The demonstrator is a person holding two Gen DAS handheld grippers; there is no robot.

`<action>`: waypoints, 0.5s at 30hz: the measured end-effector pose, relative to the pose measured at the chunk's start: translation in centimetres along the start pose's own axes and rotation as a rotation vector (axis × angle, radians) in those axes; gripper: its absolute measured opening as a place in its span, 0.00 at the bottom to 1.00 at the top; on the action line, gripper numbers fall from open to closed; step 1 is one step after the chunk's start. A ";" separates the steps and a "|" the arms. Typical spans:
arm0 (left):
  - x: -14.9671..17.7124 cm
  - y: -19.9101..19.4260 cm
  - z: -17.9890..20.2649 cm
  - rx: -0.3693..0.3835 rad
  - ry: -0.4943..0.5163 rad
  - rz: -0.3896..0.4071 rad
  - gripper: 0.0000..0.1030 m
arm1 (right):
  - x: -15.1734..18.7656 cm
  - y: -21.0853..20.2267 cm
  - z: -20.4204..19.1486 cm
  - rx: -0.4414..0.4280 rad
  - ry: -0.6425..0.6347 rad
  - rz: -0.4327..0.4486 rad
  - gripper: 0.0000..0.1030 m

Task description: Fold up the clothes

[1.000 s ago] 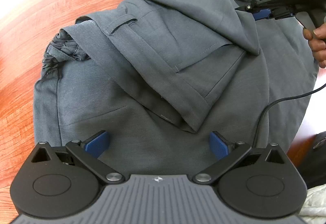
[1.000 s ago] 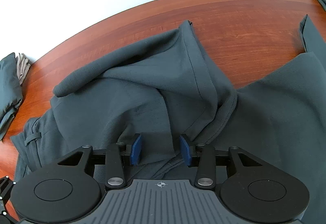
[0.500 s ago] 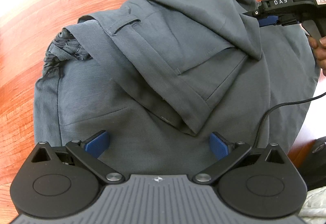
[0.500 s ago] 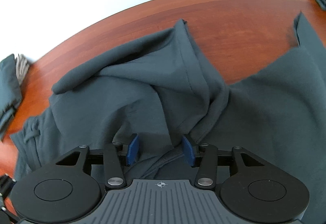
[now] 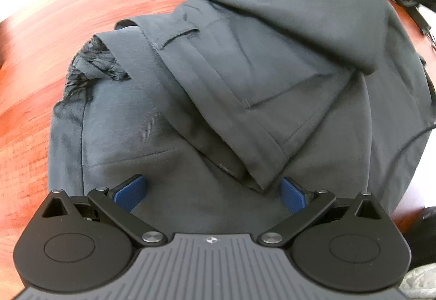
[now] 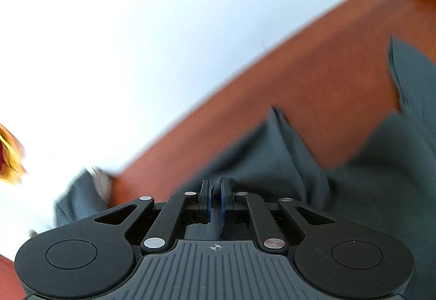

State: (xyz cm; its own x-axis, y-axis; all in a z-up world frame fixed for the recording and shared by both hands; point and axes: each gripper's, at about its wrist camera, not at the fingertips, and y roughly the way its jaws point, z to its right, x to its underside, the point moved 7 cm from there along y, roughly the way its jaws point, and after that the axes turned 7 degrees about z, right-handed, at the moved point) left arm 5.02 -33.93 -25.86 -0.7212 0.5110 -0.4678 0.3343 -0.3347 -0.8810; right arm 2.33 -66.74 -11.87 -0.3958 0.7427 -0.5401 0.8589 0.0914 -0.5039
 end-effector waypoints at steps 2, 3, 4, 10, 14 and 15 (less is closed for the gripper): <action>-0.1 -0.3 -0.5 -0.017 -0.047 0.004 1.00 | -2.2 -1.2 -1.2 -0.062 0.020 0.051 0.08; -0.1 -0.5 -0.7 -0.029 -0.068 0.002 1.00 | -3.3 -1.9 -1.7 -0.091 0.030 0.075 0.08; -0.2 -0.7 -0.9 -0.043 -0.084 0.003 1.00 | -4.3 -2.6 -2.3 -0.120 0.039 0.099 0.08; -1.2 -4.2 -0.5 -0.124 -0.176 0.124 1.00 | -11.3 -7.1 -4.5 -0.243 0.074 0.229 0.08; -2.1 -5.8 1.1 -0.156 -0.234 0.172 1.00 | -15.9 -10.2 -4.4 -0.304 0.084 0.293 0.05; -2.2 -5.8 1.6 -0.164 -0.247 0.177 1.00 | -16.9 -10.8 -4.3 -0.320 0.077 0.305 0.05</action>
State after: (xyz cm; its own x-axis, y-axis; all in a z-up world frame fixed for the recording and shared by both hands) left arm 3.70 -34.42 -19.59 -0.7618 0.2425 -0.6007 0.5460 -0.2587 -0.7969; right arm 1.10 -77.47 5.60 -0.0939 0.8138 -0.5735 0.9947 0.0521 -0.0890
